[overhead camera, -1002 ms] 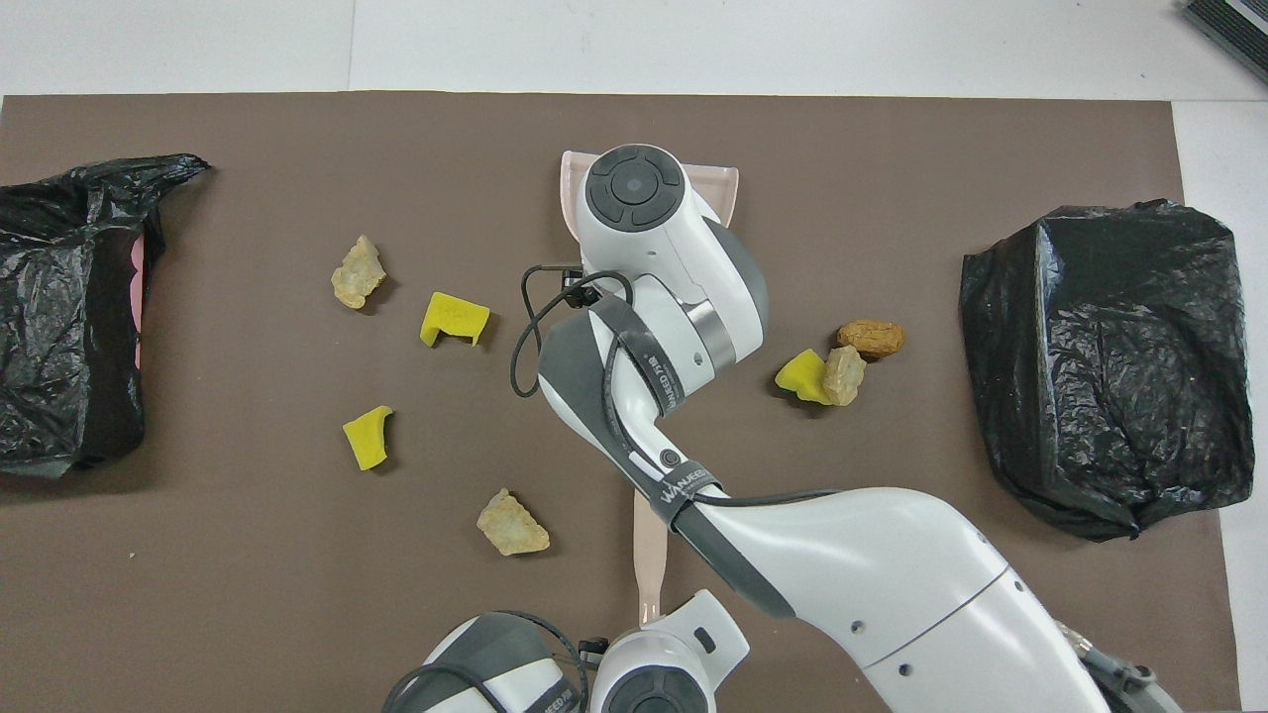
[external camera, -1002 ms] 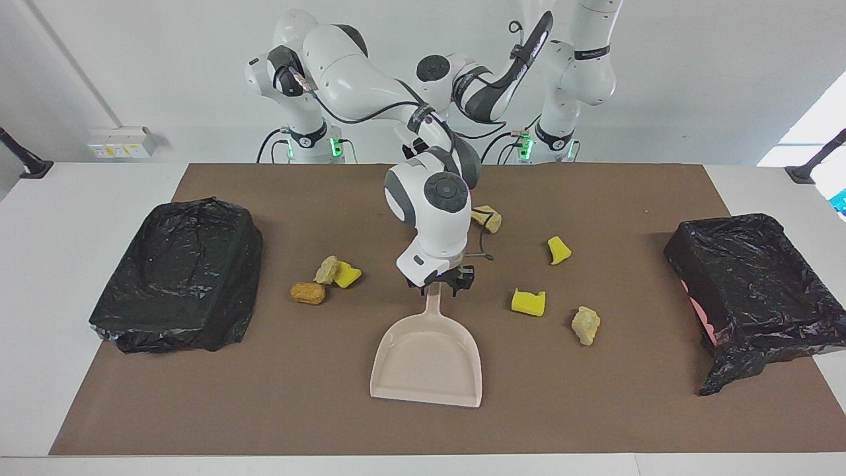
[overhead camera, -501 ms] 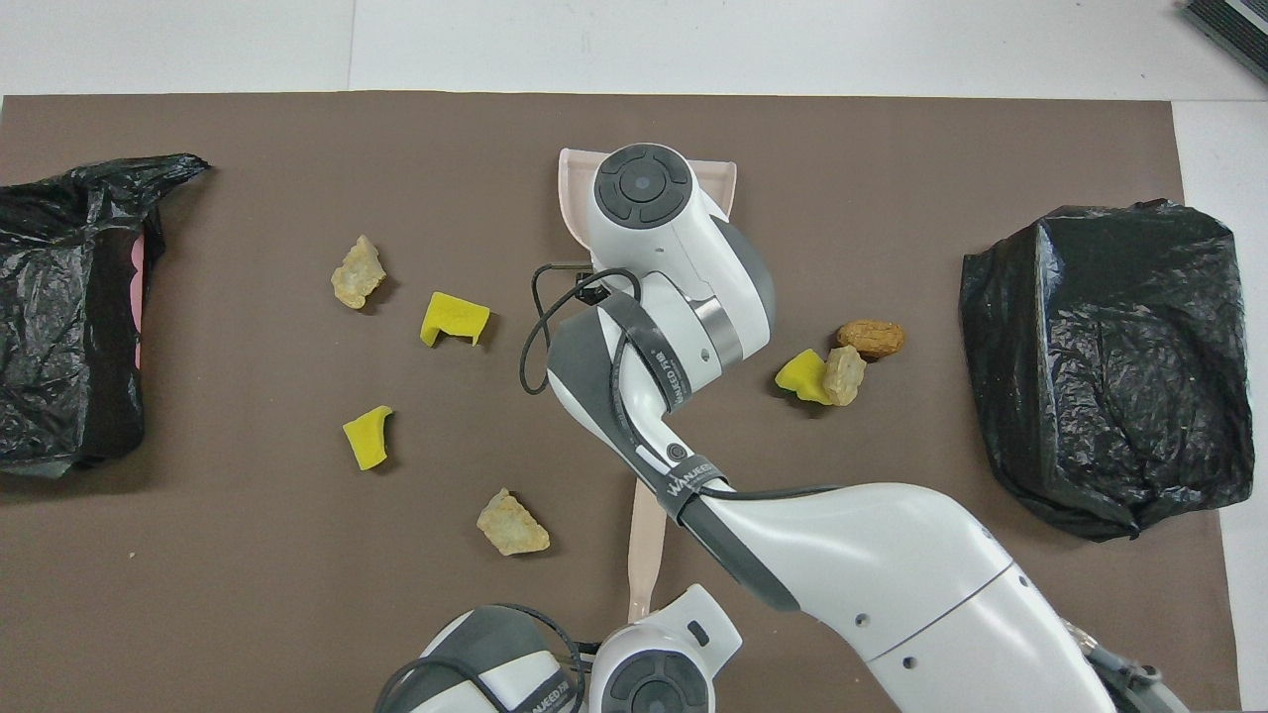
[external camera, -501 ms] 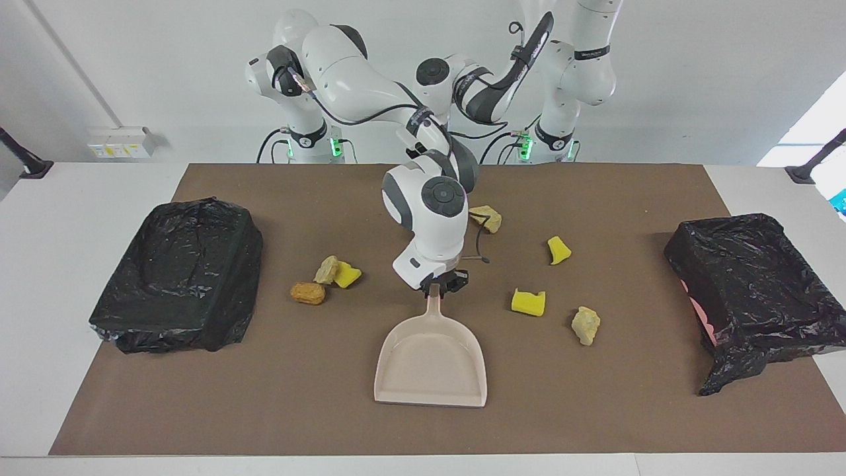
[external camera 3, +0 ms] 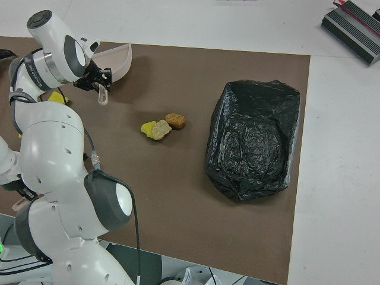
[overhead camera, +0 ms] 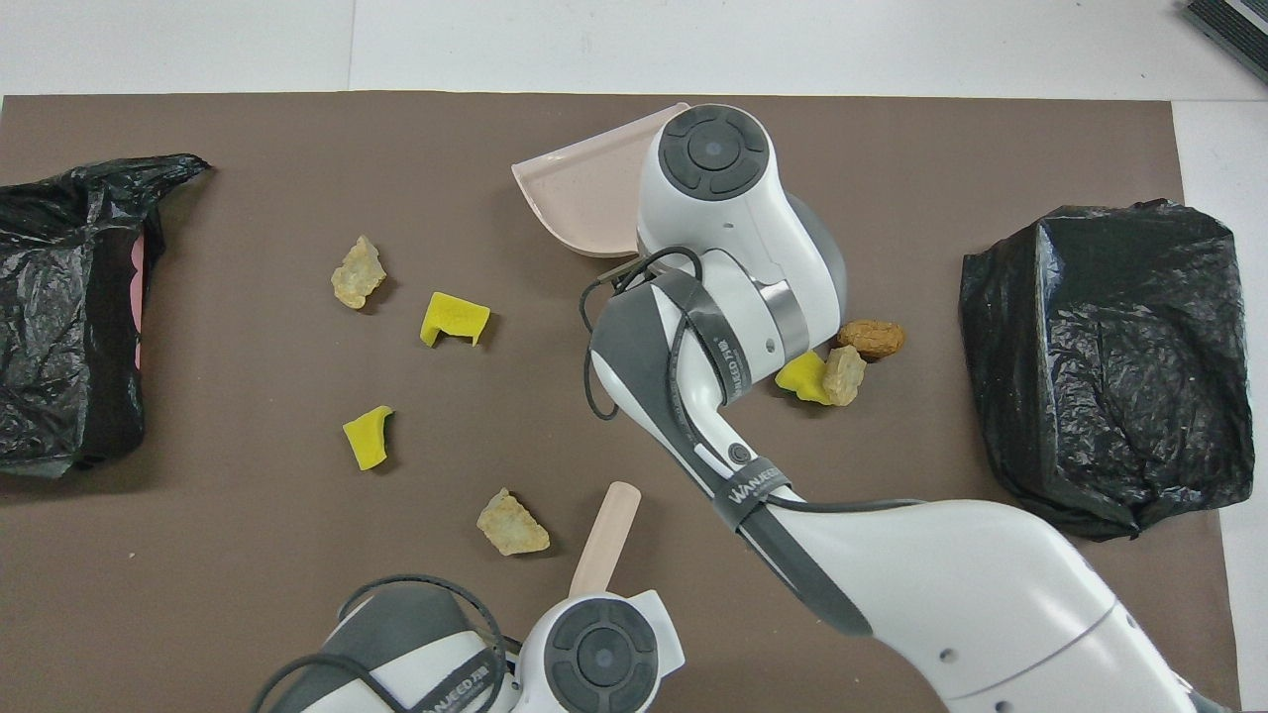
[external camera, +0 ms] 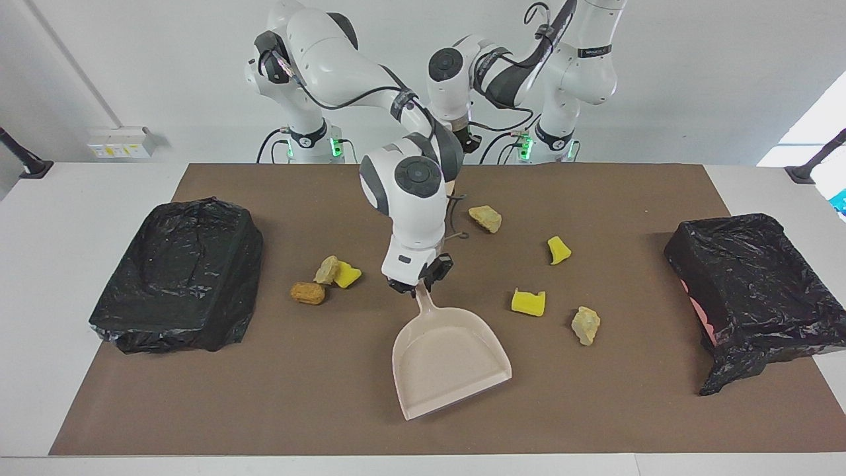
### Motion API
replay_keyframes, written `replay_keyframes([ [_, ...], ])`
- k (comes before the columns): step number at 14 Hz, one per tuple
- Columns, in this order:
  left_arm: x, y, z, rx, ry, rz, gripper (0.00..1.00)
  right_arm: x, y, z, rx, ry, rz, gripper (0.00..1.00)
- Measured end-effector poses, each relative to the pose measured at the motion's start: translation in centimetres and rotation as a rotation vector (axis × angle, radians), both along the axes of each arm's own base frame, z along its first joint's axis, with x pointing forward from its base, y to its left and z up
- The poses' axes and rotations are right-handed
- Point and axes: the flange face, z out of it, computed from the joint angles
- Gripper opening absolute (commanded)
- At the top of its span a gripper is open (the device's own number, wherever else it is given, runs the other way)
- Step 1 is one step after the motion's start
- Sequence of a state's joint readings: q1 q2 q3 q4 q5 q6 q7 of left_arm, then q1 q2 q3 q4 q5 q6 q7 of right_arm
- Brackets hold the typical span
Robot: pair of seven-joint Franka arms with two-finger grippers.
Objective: Sweep and dump trash in bin
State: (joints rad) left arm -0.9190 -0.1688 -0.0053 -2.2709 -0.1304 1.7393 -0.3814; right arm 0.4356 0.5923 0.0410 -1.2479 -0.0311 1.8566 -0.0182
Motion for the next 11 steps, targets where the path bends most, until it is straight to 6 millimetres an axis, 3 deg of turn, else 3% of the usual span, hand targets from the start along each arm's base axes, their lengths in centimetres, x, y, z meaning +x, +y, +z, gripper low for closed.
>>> replay_keyframes([
  [3, 0.6, 4.1, -1.2, 0.005, 0.064, -0.045, 0.00, -1.3, -5.2, 3.0, -0.019, 0.026, 0.224, 0.00],
  [5, 2.3, 6.8, -1.9, 0.001, 0.089, -0.016, 0.00, -2.5, -7.2, 3.4, -0.035, 0.067, 0.412, 0.00],
  [8, 7.0, 11.7, -2.4, -0.023, 0.077, 0.082, 0.00, -4.3, -7.6, 1.6, -0.051, 0.099, 0.640, 0.00],
  [11, 12.1, 16.9, -3.3, -0.065, 0.015, 0.196, 0.00, -5.7, -6.7, -0.5, -0.057, 0.125, 0.725, 0.00],
])
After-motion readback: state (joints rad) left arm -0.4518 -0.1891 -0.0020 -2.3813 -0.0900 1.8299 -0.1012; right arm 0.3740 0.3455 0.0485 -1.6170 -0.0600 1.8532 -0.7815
